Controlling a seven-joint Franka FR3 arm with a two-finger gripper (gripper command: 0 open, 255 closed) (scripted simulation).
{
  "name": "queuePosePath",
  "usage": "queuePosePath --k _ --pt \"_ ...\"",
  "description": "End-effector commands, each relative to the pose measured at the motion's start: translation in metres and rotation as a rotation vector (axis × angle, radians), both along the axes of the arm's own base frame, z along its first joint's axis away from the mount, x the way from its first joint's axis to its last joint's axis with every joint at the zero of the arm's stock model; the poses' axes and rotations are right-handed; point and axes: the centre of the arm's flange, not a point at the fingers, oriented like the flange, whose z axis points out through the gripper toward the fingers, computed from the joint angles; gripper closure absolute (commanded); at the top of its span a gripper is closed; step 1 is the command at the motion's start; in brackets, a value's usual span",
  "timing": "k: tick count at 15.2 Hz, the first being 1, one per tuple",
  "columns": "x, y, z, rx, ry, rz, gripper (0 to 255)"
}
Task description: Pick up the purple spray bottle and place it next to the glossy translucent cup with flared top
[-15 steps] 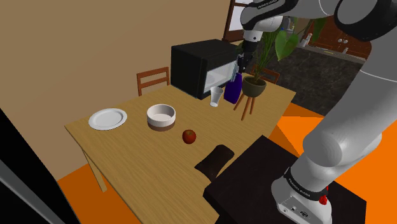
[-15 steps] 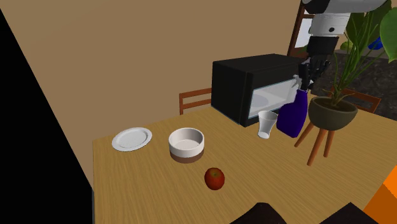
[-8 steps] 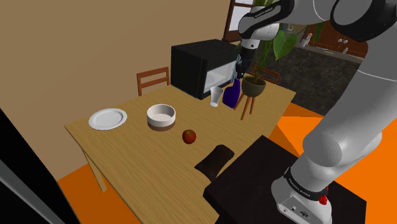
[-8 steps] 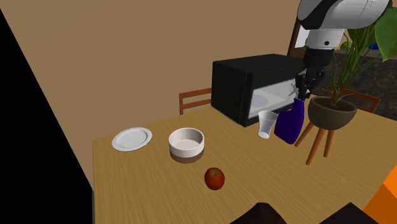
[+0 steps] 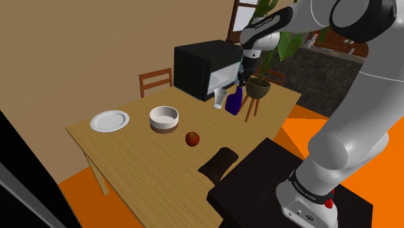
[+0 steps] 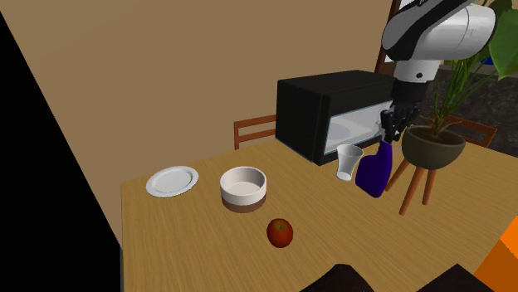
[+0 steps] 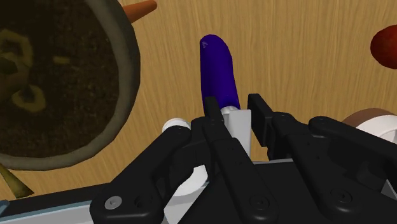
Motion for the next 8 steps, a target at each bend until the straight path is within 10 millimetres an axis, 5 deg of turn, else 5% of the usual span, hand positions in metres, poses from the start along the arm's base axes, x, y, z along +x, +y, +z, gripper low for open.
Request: queuePosePath --k 1,8 --pt "-0.001 0.000 -0.012 0.000 0.002 -0.002 255" --pt "-0.001 0.000 -0.049 0.000 0.002 -0.002 255"
